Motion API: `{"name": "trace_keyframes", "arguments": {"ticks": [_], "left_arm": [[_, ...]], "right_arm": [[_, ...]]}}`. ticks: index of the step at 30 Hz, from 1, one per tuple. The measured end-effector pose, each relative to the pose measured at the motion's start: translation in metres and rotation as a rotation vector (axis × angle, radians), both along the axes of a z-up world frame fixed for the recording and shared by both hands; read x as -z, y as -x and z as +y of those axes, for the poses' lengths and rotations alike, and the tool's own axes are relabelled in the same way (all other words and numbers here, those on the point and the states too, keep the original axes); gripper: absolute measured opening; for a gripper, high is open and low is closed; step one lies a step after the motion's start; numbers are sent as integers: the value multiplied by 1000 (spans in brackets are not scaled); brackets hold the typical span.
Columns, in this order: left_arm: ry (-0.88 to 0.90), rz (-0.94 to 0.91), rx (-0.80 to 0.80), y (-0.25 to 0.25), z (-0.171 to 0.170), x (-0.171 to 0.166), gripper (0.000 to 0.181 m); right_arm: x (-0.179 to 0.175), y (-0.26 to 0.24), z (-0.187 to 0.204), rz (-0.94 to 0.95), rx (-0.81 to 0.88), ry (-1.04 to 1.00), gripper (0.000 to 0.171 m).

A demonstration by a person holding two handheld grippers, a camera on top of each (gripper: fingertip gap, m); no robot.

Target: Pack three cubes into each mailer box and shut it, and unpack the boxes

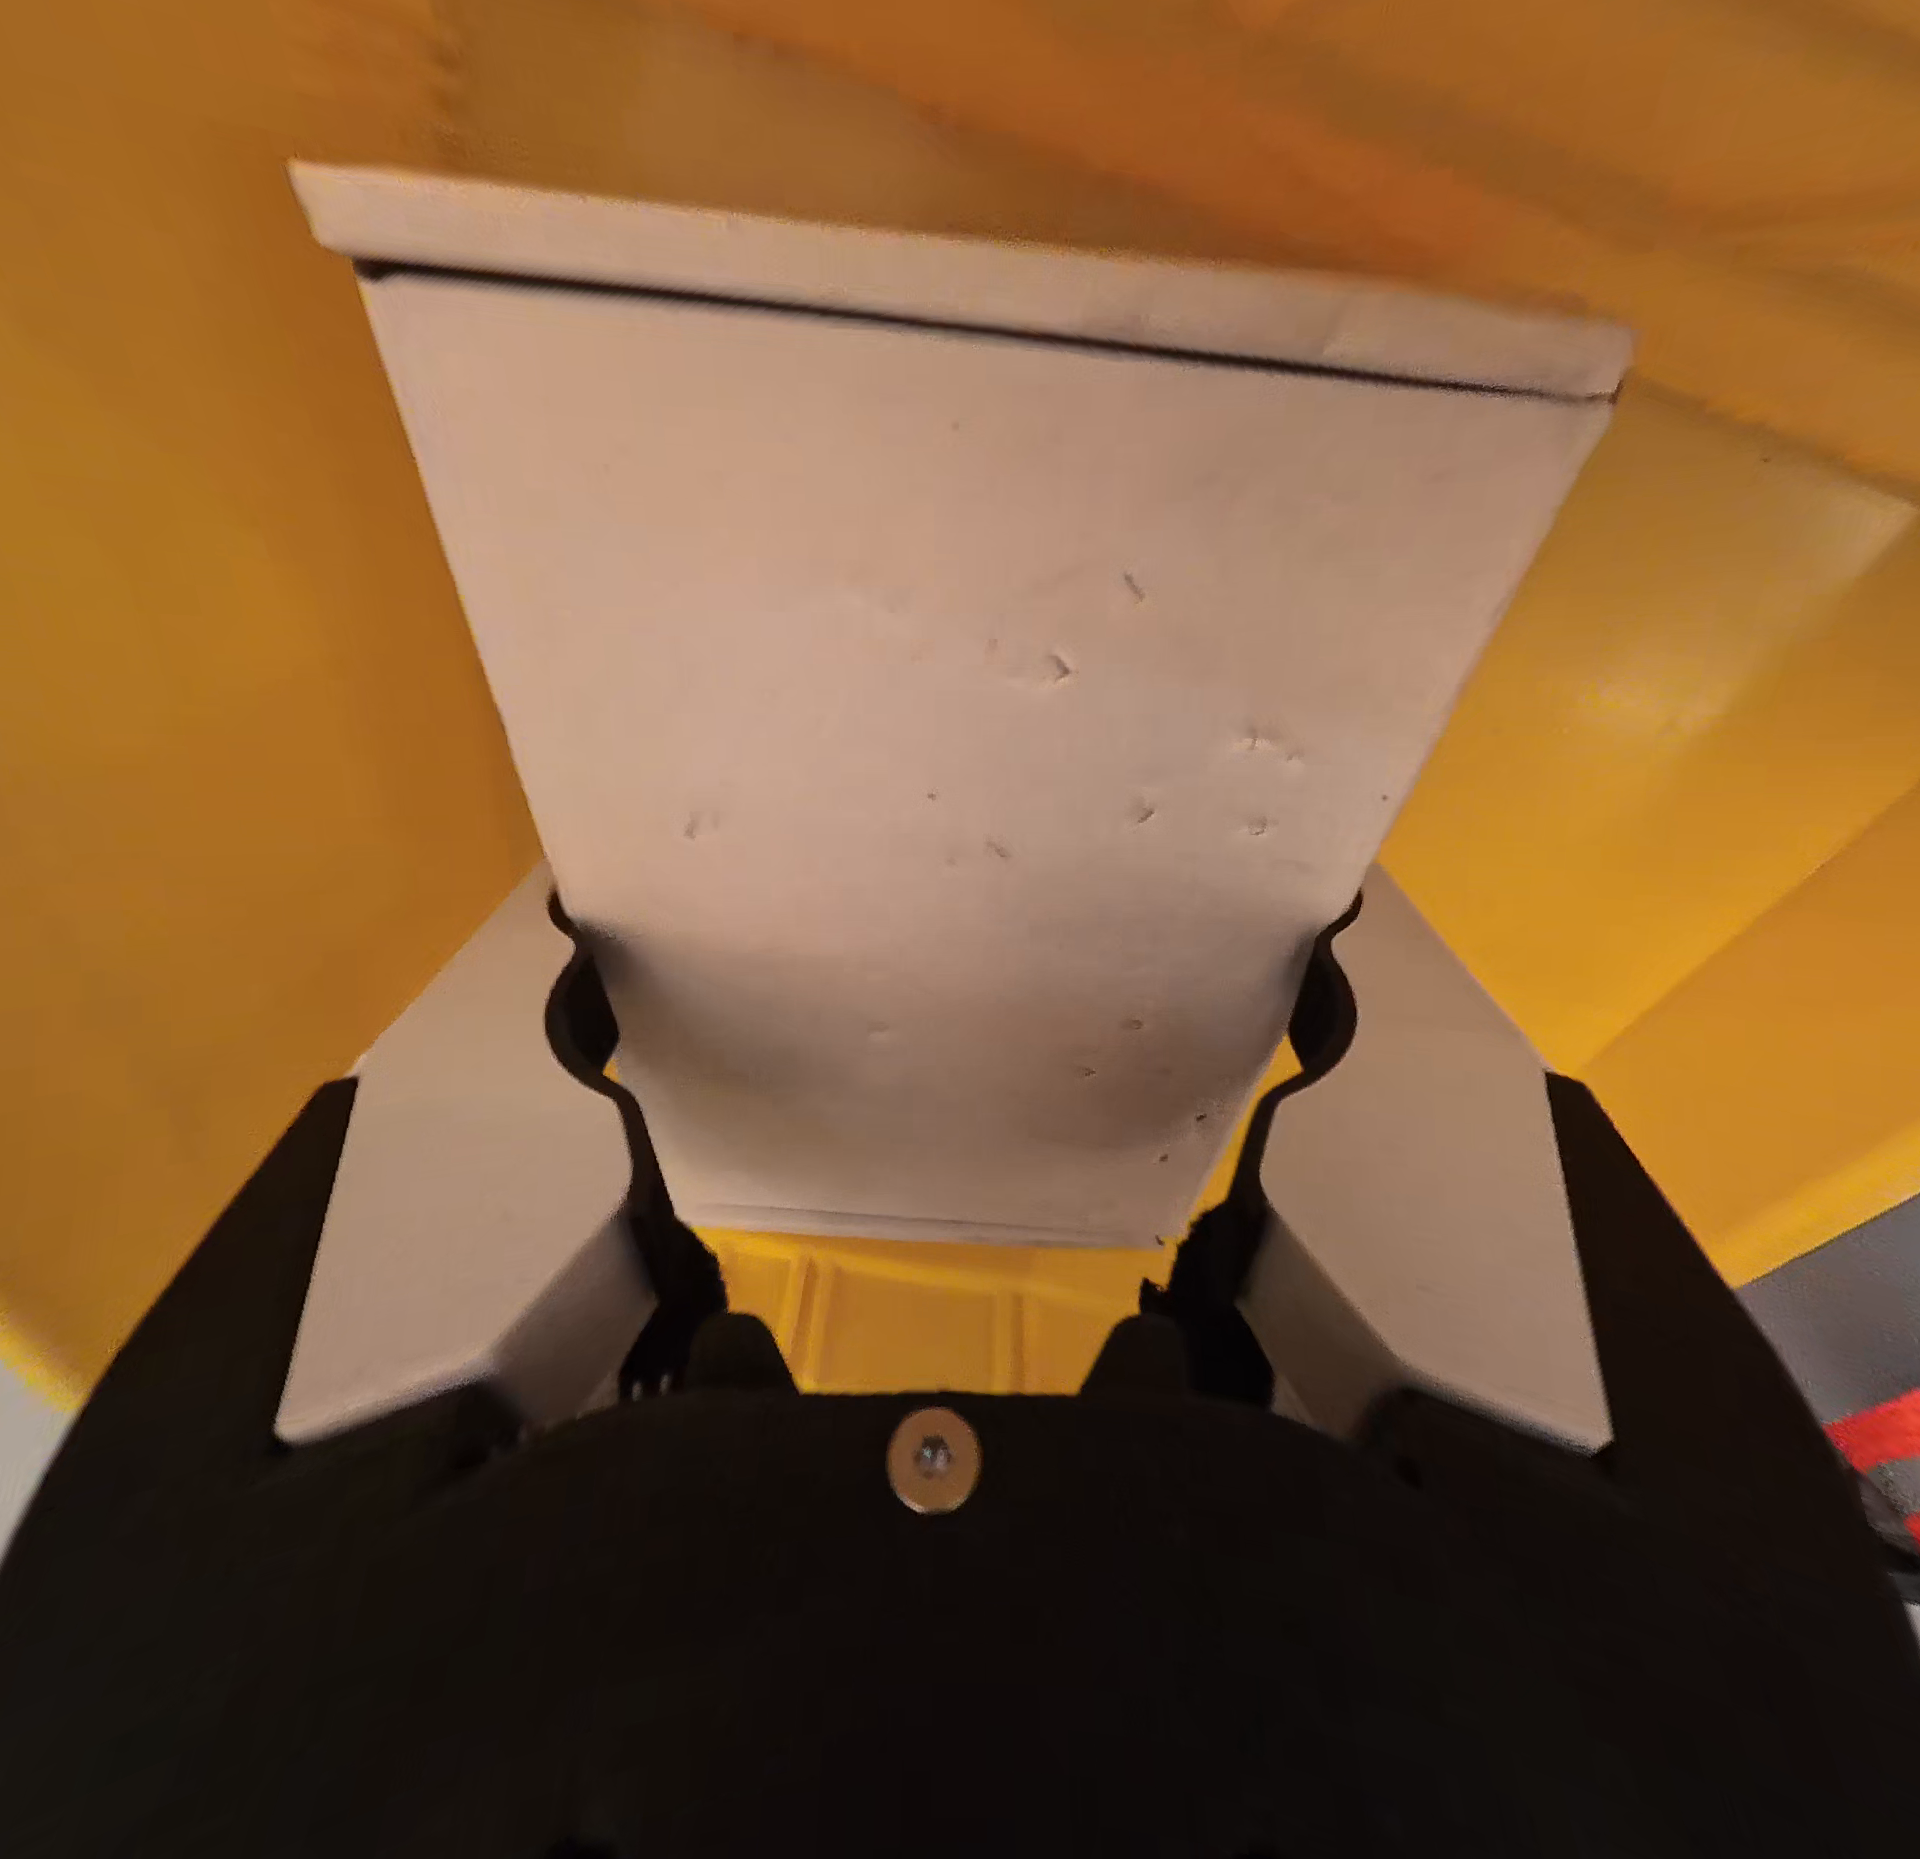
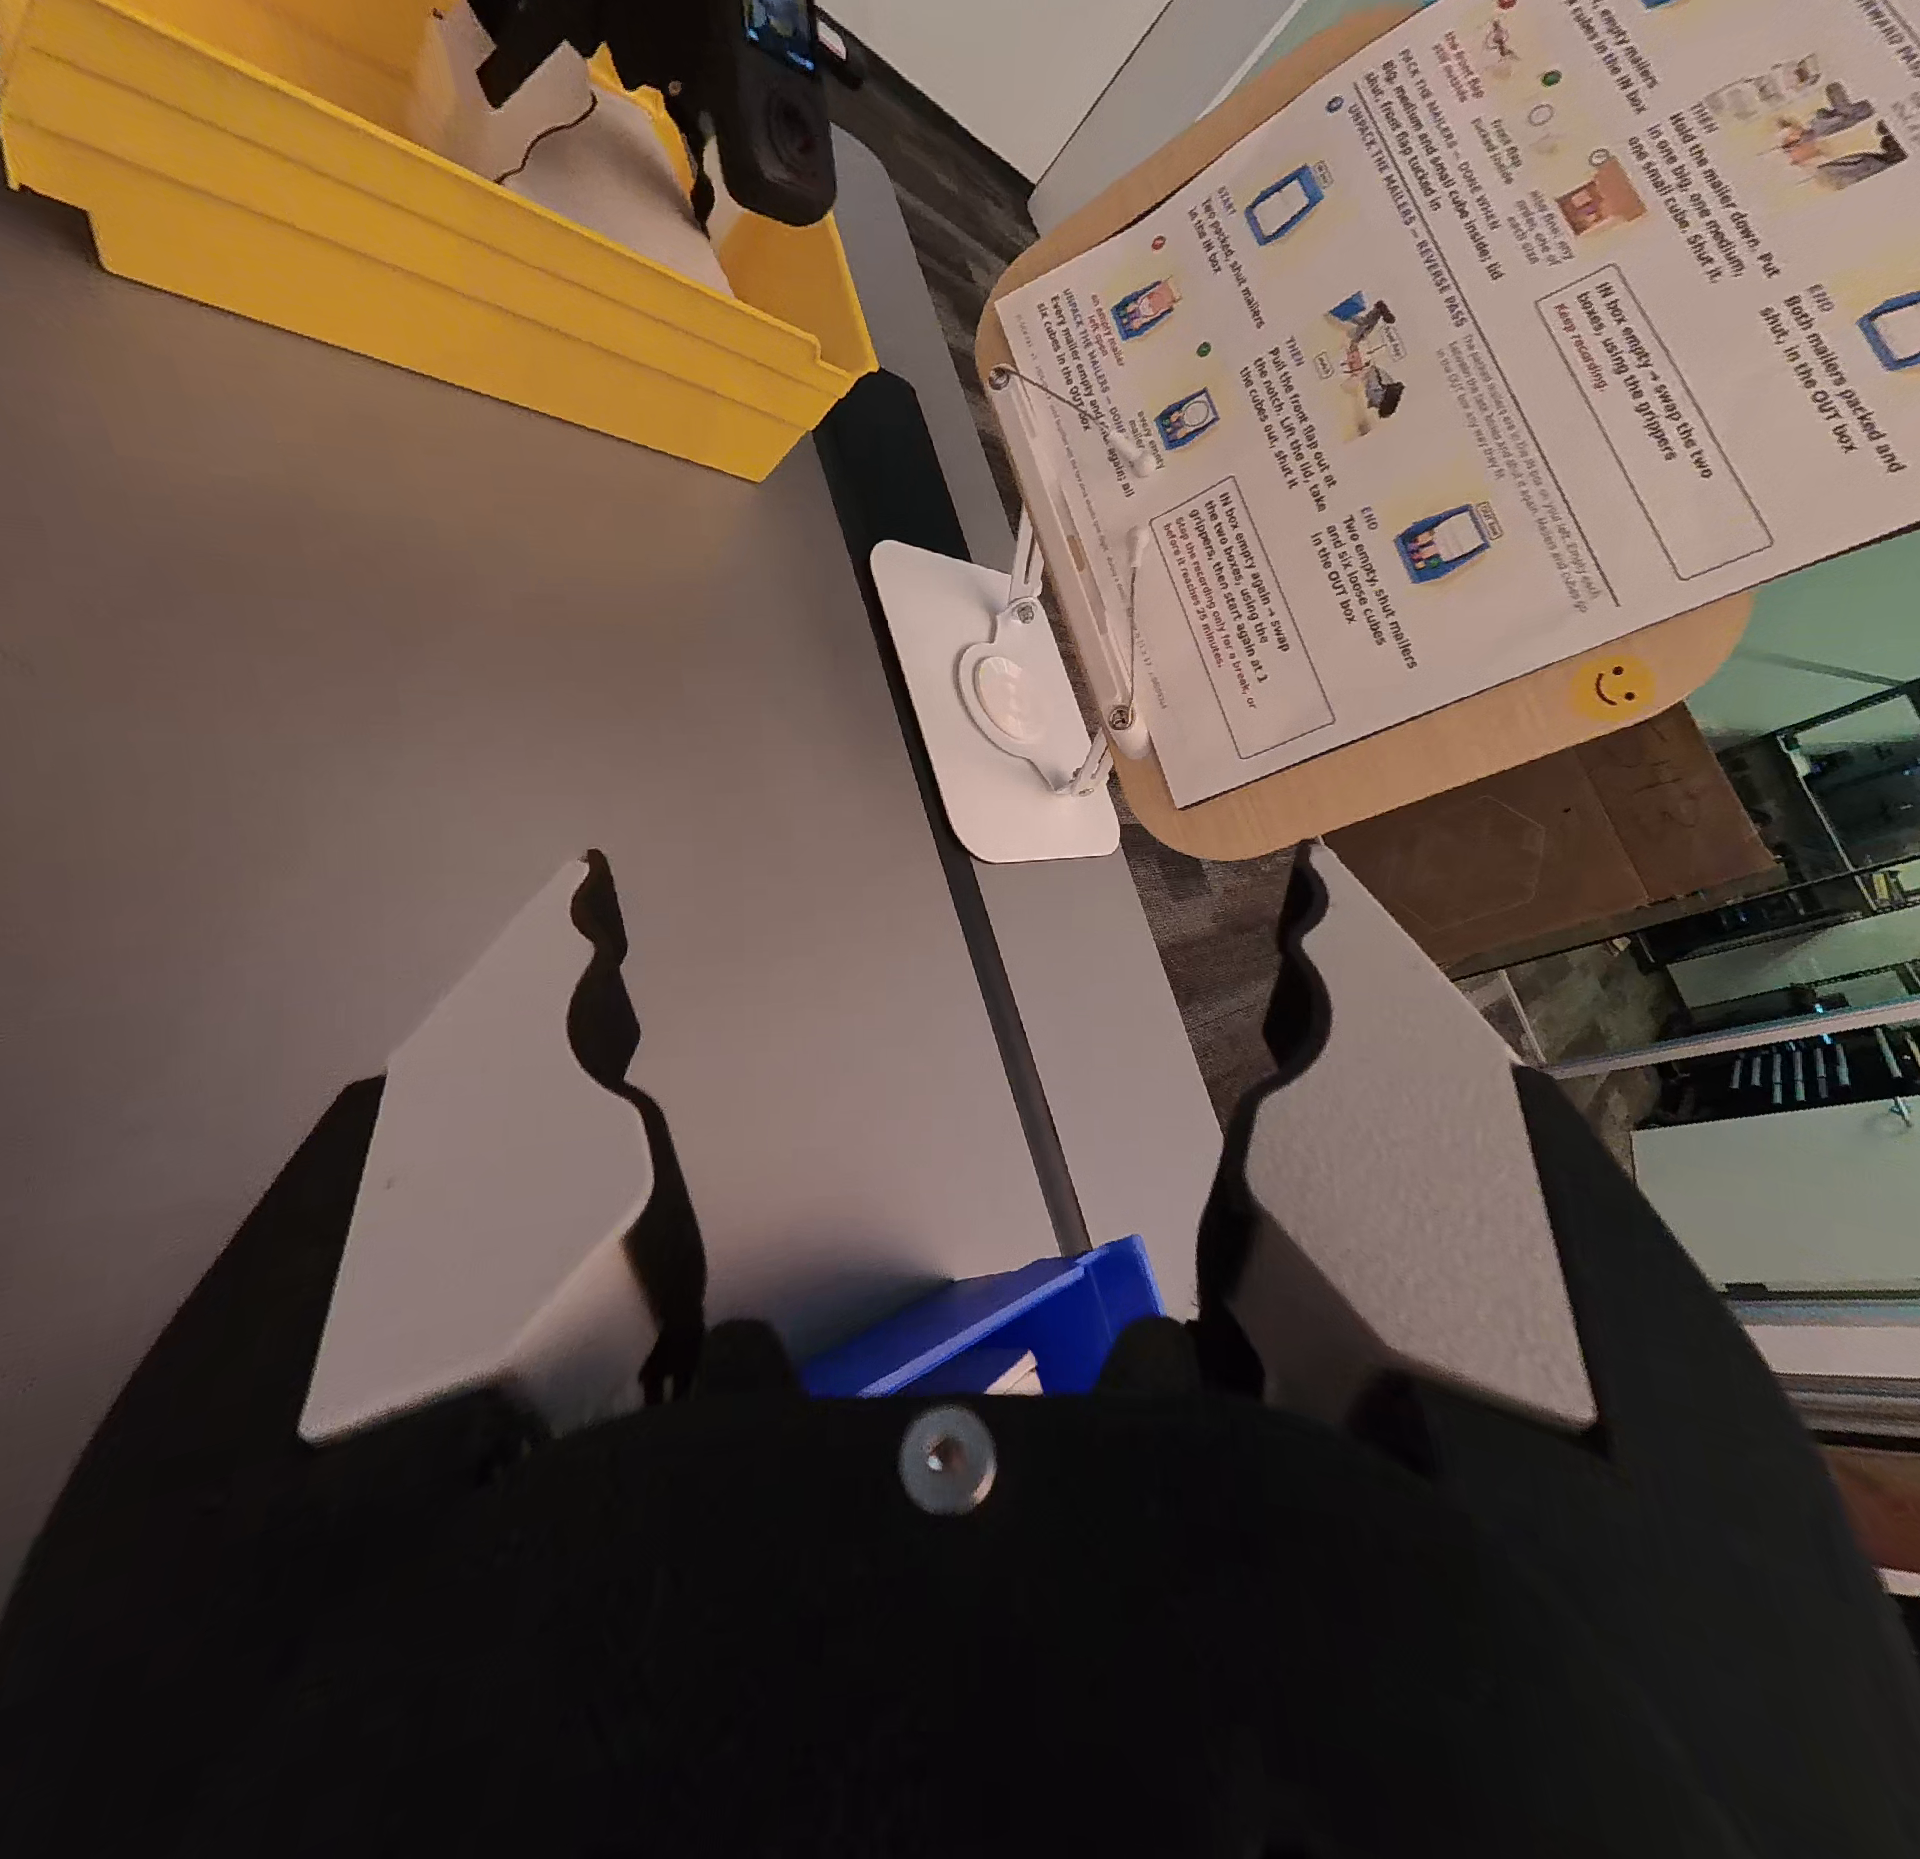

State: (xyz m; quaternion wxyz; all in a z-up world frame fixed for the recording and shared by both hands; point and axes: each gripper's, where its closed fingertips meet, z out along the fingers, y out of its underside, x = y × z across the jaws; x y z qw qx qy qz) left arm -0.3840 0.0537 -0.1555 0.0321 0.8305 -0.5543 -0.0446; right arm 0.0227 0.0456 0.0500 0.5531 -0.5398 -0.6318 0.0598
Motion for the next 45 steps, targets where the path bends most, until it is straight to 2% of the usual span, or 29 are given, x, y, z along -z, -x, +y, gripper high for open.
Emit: {"name": "trace_keyframes", "arguments": {"ticks": [11, 20, 24, 30, 32, 35, 41, 43, 45], "left_arm": [[-71, 60, -55, 7, -2, -38, 131], [-125, 113, -78, -1, -18, -93, 131], [-137, 139, -42, -25, -28, -125, 131], [-124, 114, 120, -105, -47, -153, 130], [-114, 98, 200, -136, -56, -154, 131], [-130, 69, 312, -183, -62, -150, 130], [-46, 14, 485, -270, -83, -110, 130], [11, 5, 521, -288, -93, -91, 130], [67, 1, 541, -300, -101, -73, 130]], "right_arm": [[-6, -3, -7, 8, -20, -12, 121], [-5, 20, -23, 32, -112, -14, 120], [6, 59, -44, 57, -250, -28, 117], [47, 112, -97, -44, -425, -242, 114], [39, 117, -101, -4, -391, -356, 125], [31, 110, -106, 3, -322, -471, 130], [60, 82, -97, -105, -173, -665, 129], [76, 76, -98, -143, -159, -685, 122], [91, 70, -103, -179, -166, -717, 94]]}}
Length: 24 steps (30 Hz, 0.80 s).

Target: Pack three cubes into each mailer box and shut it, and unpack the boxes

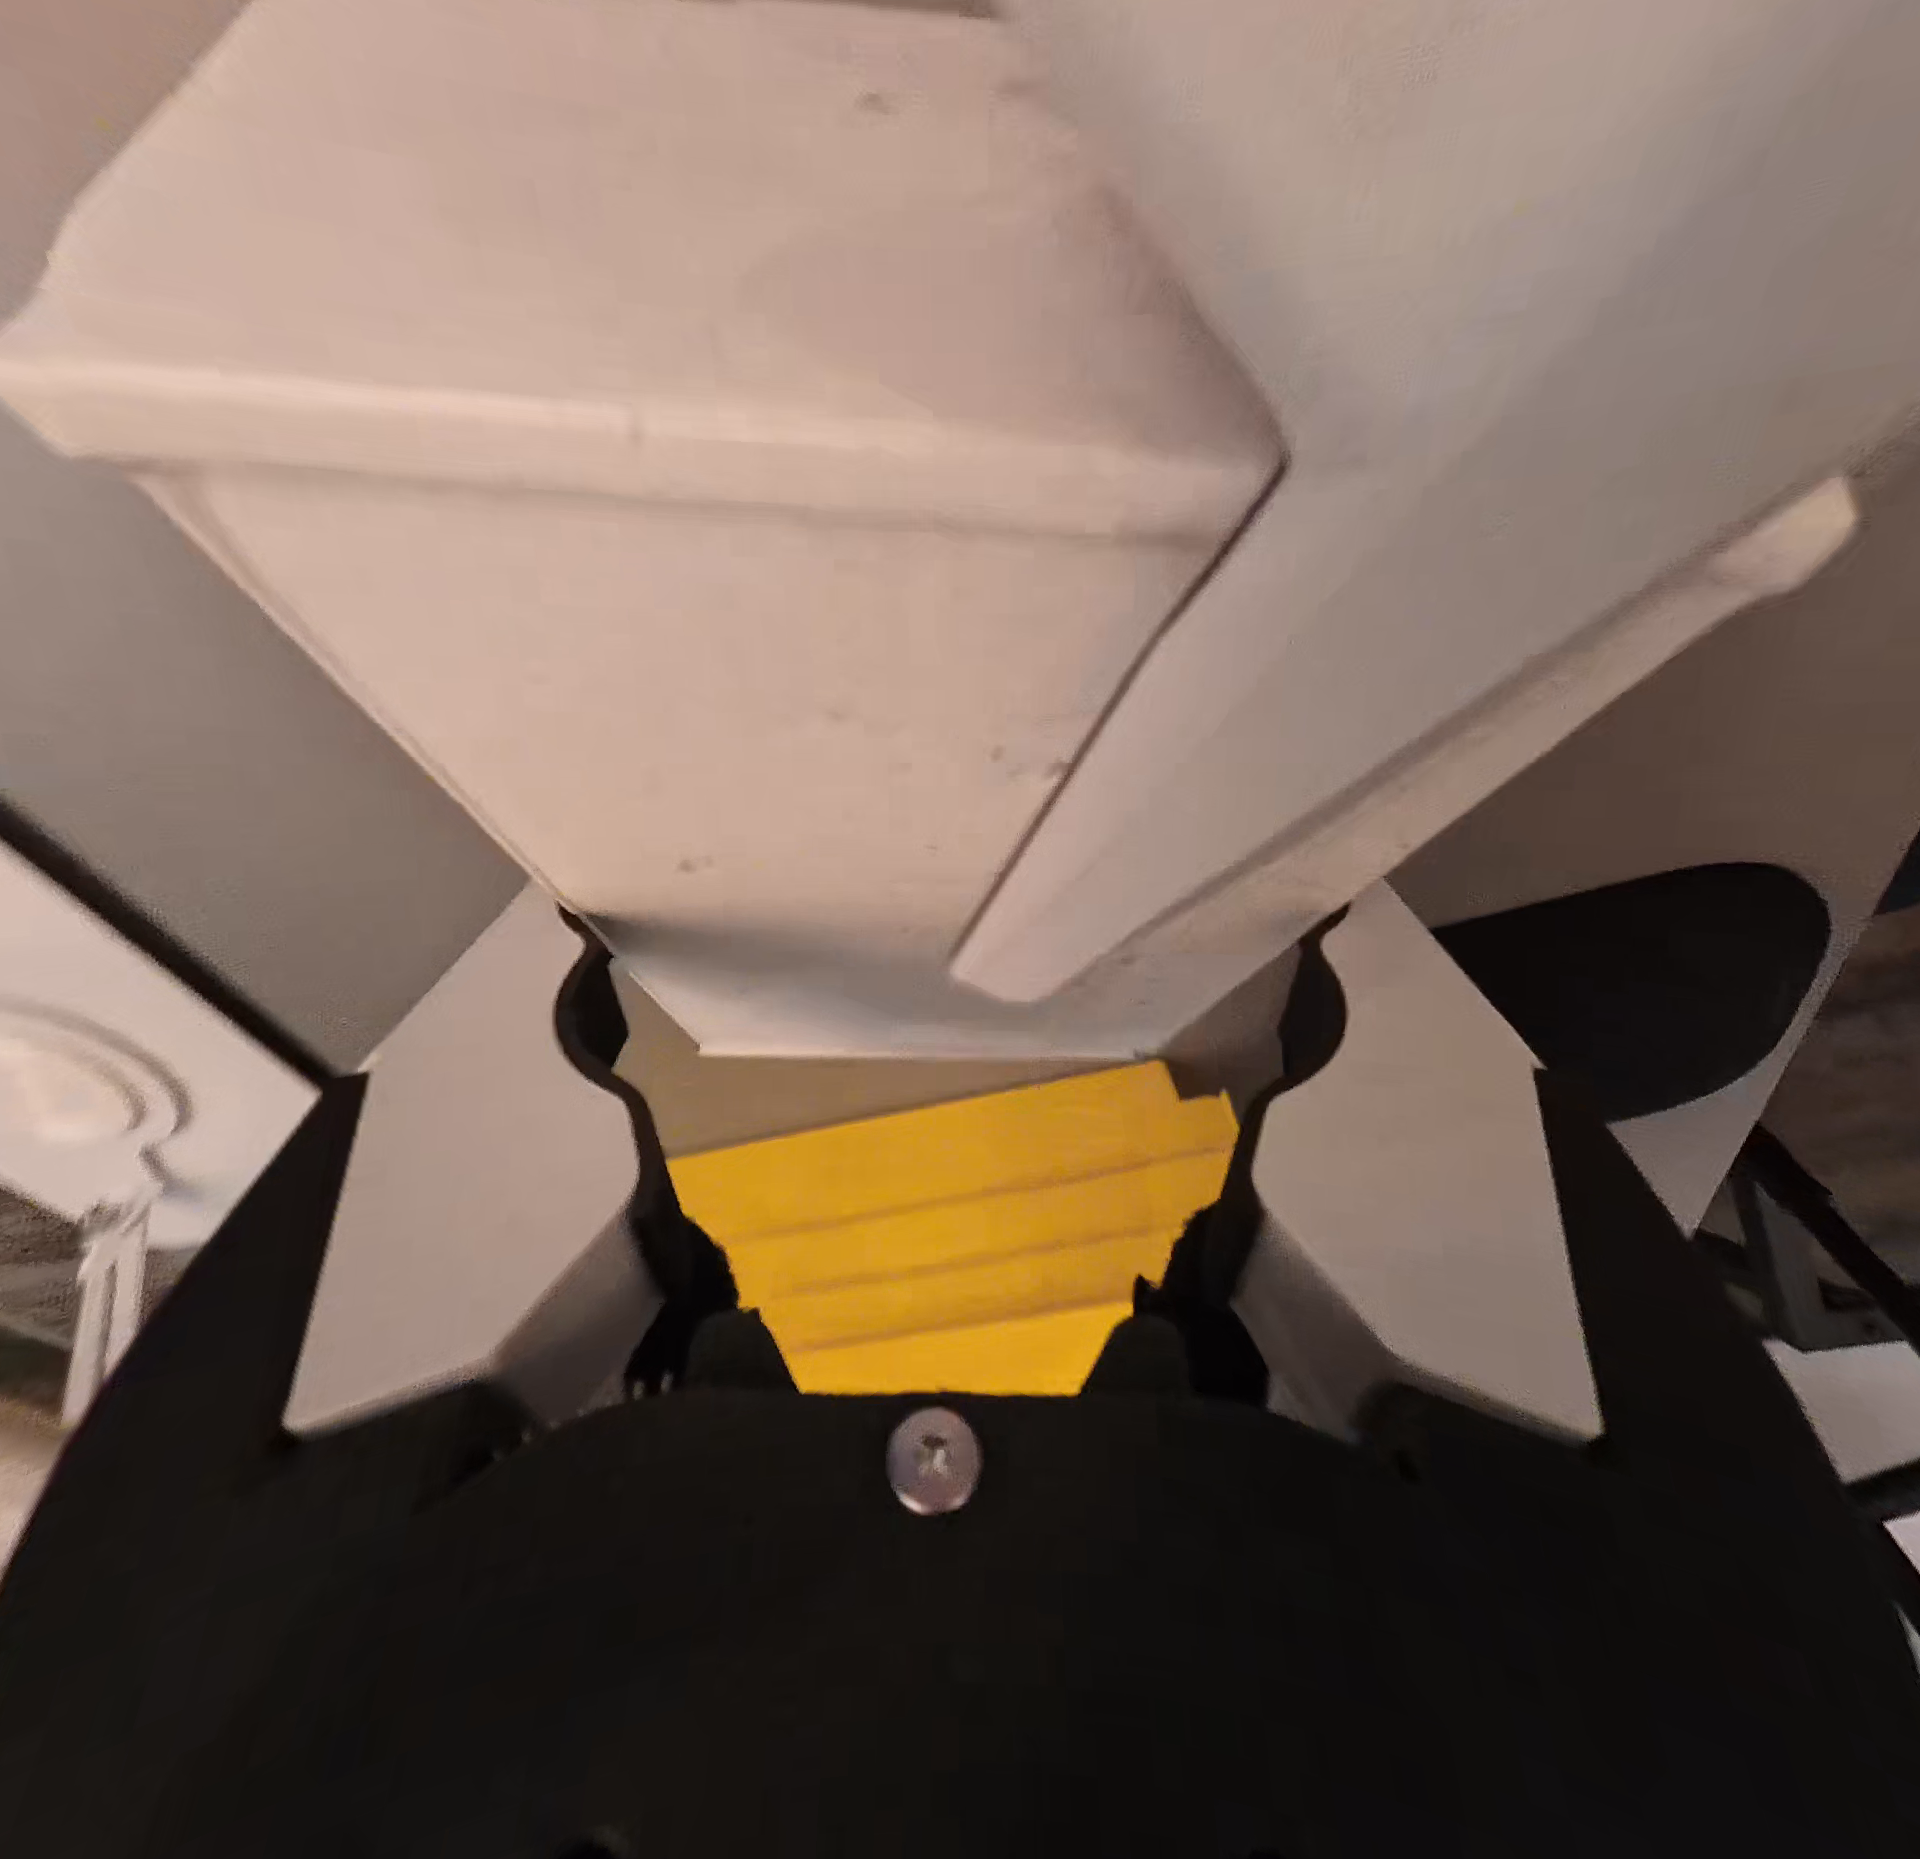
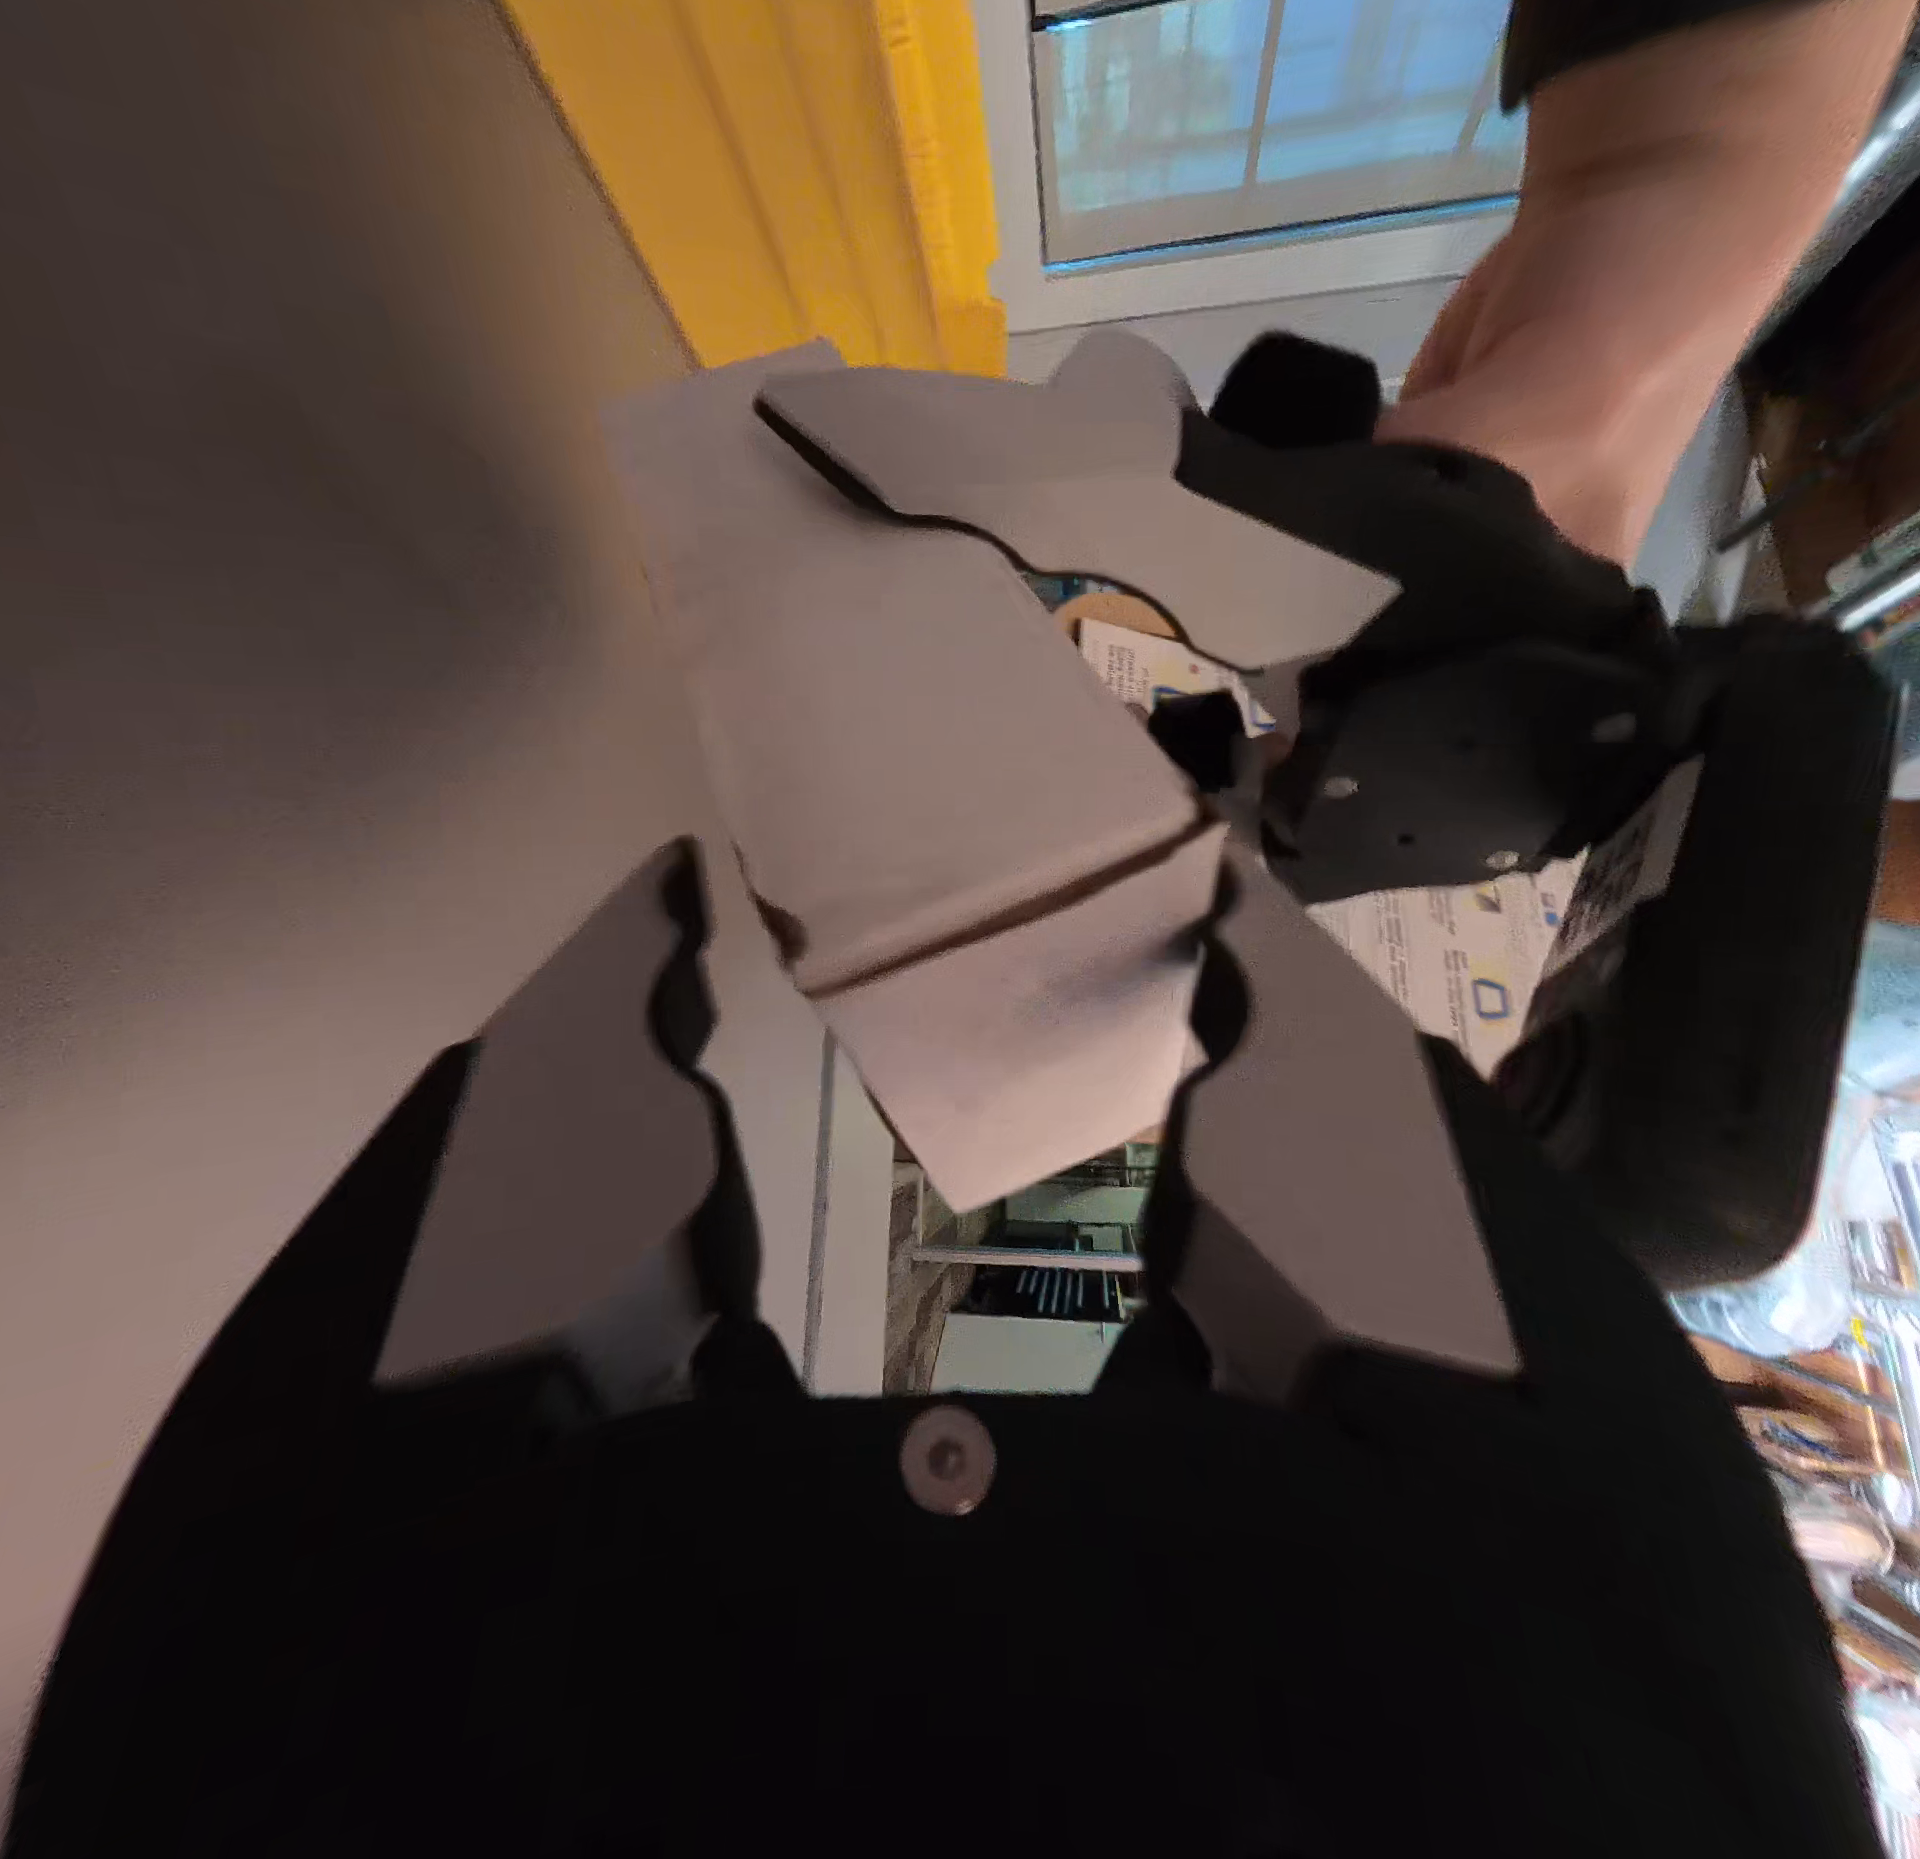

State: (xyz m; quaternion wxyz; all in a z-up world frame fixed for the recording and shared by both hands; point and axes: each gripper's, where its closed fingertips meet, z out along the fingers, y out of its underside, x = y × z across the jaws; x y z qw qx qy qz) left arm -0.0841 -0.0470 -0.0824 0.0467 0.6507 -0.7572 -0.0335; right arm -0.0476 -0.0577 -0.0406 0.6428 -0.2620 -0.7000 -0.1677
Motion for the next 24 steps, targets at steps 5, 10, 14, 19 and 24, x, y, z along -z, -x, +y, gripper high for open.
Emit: {"name": "trace_keyframes", "arguments": {"ticks": [5, 10, 14, 19, 24], "left_arm": [[79, -11, -46, -9, -6, 39, 130], [62, -203, -153, -18, 1, 44, 128], [-102, -434, -225, -15, 13, 18, 108], [-330, -619, -256, -11, -1, -5, 110], [-579, -645, -245, -10, -4, -8, 95]], "right_arm": [[35, -9, 1, -31, 5, 84, 78], [45, -15, 10, -20, 25, 188, 74], [44, -21, 20, 74, 58, 367, 74], [42, -19, 26, 127, 129, 513, 74], [45, -20, 35, 198, 195, 671, 74]]}}
